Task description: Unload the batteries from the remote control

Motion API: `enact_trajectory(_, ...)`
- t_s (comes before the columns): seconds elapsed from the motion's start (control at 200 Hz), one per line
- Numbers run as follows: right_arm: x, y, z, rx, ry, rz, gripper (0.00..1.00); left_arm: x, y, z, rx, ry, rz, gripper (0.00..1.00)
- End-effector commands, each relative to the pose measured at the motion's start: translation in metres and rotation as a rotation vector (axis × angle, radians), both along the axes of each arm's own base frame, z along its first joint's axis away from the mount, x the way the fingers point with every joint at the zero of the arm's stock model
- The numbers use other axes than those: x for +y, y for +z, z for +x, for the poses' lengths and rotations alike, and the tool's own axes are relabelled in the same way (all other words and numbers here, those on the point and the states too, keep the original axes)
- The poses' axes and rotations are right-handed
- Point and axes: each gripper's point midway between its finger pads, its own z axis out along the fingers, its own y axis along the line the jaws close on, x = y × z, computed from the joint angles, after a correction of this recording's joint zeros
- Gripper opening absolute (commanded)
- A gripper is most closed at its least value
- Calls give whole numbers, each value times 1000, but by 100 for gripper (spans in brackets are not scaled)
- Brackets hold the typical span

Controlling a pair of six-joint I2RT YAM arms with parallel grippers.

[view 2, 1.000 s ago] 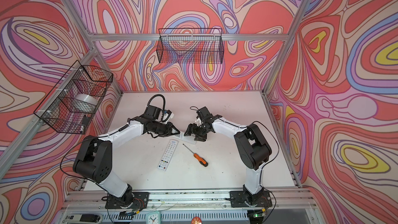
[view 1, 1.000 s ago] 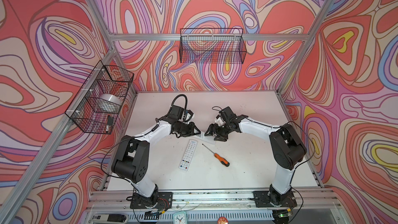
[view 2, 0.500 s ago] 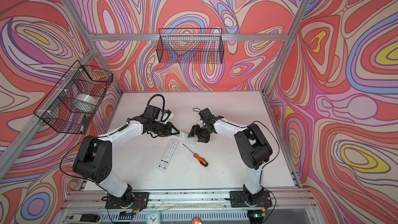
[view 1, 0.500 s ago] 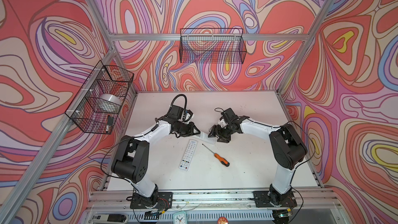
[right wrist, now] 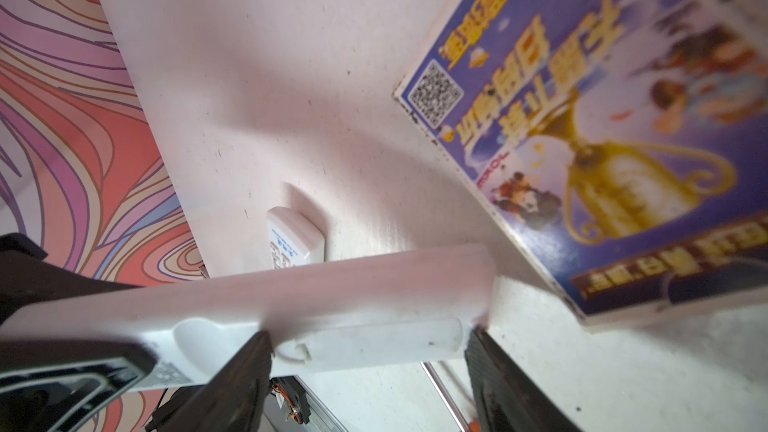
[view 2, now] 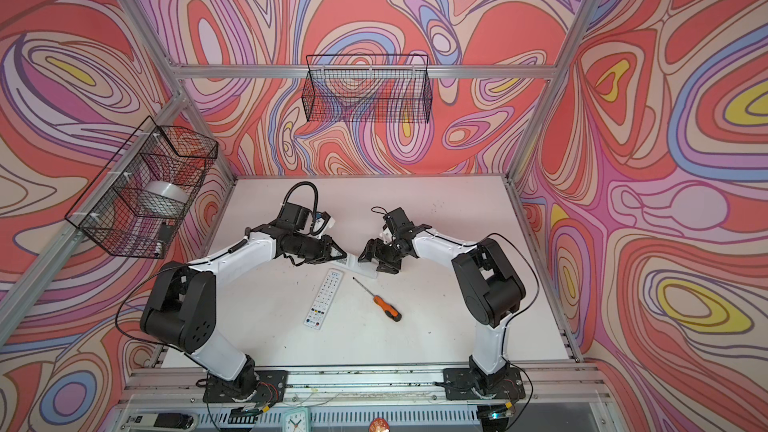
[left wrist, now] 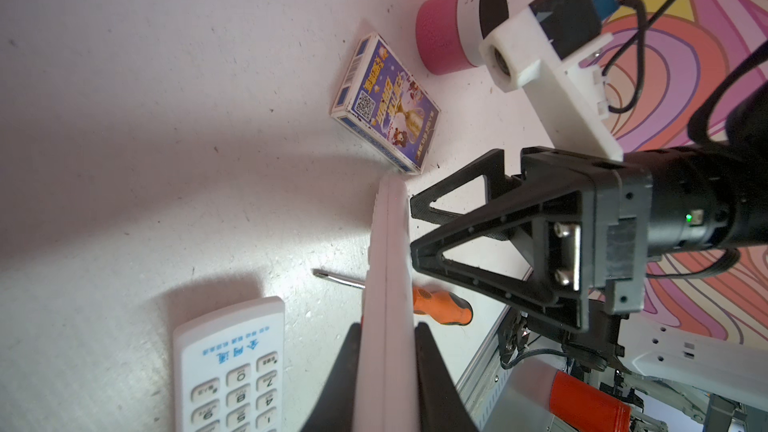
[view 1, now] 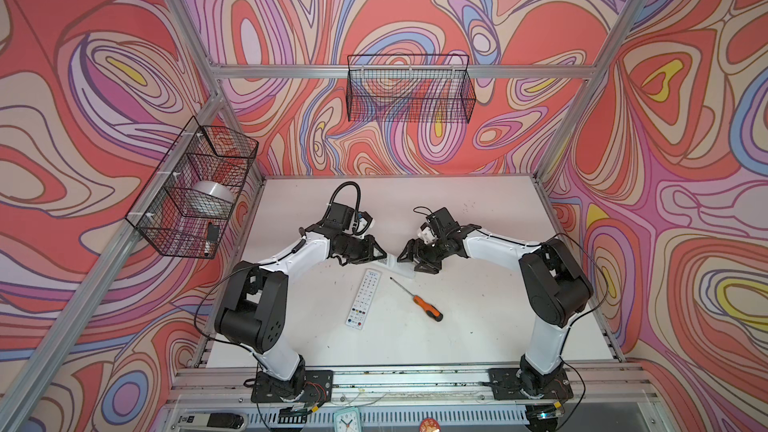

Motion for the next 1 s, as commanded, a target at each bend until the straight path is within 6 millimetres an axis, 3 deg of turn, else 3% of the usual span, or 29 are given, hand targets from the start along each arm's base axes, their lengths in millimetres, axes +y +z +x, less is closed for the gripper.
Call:
enact_trajectory(0.0,2,-10,-8,10,19,-4,76,9,-21,-5,36,17,72,0)
enact_trajectory(0.24,-9,-27,-20,32,21,-54,74,4,-23,-1,59,59,26,0)
enact_trajectory(0.741,-1,-24,-17,14,48,-84,78,3,-23,0,61,65,23,0)
enact_trajectory(0.996,-26,-39,-28,47,94,-354,76,4,-20,-1,49,64,31,0)
